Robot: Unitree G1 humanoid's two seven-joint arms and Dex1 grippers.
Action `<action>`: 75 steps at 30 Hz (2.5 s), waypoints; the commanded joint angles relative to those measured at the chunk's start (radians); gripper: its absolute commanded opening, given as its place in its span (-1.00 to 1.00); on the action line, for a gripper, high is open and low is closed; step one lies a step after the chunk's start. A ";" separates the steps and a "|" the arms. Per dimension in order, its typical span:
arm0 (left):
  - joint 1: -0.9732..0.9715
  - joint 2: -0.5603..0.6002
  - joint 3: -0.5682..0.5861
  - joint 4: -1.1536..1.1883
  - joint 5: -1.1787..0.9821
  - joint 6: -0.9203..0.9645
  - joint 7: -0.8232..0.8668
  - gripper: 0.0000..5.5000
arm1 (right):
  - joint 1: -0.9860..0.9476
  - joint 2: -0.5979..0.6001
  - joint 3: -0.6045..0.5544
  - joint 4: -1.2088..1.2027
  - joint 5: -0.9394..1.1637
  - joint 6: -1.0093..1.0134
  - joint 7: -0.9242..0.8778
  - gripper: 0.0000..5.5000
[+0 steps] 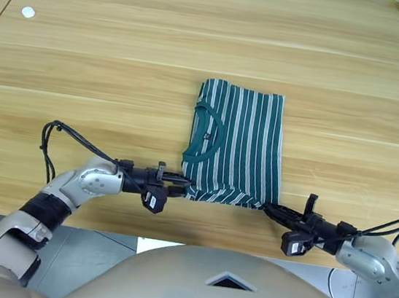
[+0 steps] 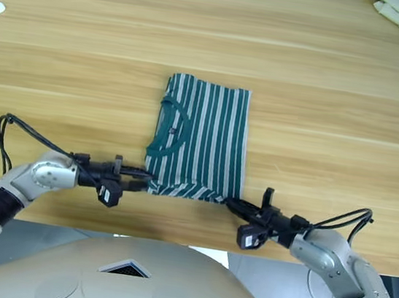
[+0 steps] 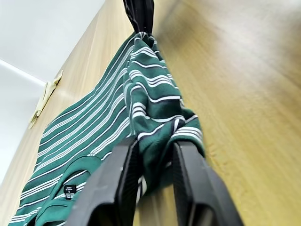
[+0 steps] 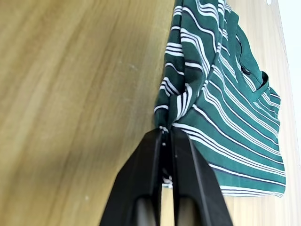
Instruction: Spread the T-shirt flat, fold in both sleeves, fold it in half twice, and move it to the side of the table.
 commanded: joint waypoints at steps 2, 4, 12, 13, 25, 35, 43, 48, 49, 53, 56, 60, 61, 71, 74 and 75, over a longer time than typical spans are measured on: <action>0.056 -0.018 -0.075 0.117 0.129 0.083 -0.038 -0.77 | -0.007 0.023 0.019 -0.023 0.027 -0.004 0.001 -0.97; 0.058 -0.026 -0.077 0.123 0.127 0.074 -0.028 -0.83 | -0.017 0.035 0.019 -0.026 0.049 -0.006 -0.005 -0.97; 0.111 0.027 -0.036 0.097 0.070 0.066 -0.005 -0.97 | -0.019 0.046 -0.012 -0.024 0.075 -0.004 -0.025 -0.97; 0.116 0.034 -0.021 0.100 0.063 0.066 0.008 -0.99 | -0.018 0.044 -0.016 -0.023 0.076 -0.005 -0.027 -0.97; 0.352 0.092 0.068 -0.147 -0.164 0.089 0.036 -1.00 | 0.178 -0.004 -0.097 -0.115 0.245 -0.018 0.015 -0.97; 0.320 -0.017 0.234 -0.342 -0.267 0.244 0.124 -1.00 | 0.118 0.053 -0.155 -0.201 0.380 0.051 0.030 -0.97; 0.167 -0.100 0.274 -0.352 -0.282 0.444 0.099 -1.00 | -0.164 0.128 -0.135 -0.128 0.338 0.195 0.024 -0.97; -0.002 -0.177 0.272 -0.188 -0.181 0.519 0.128 -1.00 | -0.403 0.212 -0.067 0.036 0.245 0.246 -0.002 -0.97; -0.030 -0.191 0.267 -0.153 -0.165 0.520 0.129 -1.00 | -0.431 0.224 -0.055 0.063 0.229 0.248 -0.005 -0.97; -0.133 -0.245 0.265 0.014 -0.112 0.505 0.155 -1.00 | -0.577 0.285 0.012 0.205 0.166 0.256 -0.019 -0.97; -0.169 -0.266 0.281 0.103 -0.091 0.488 0.183 -1.00 | -0.664 0.329 0.052 0.307 0.126 0.263 -0.039 -0.97; -0.232 -0.294 0.291 0.220 -0.069 0.463 0.221 -1.00 | -0.754 0.369 0.083 0.451 0.072 0.262 -0.095 -0.97; -0.248 -0.301 0.295 0.251 -0.065 0.459 0.232 -0.87 | -0.776 0.379 0.091 0.489 0.060 0.259 -0.110 -0.97; -0.331 -0.349 0.328 0.427 -0.068 0.445 0.293 -0.28 | -0.882 0.424 0.136 0.706 -0.002 0.232 -0.243 -0.41; -0.331 -0.332 0.375 0.458 -0.070 0.452 0.360 -0.22 | -0.880 0.443 0.110 0.715 0.025 0.238 -0.290 -0.40; -0.330 -0.326 0.388 0.464 -0.075 0.453 0.373 -0.22 | -0.871 0.442 0.102 0.705 0.034 0.236 -0.297 -0.40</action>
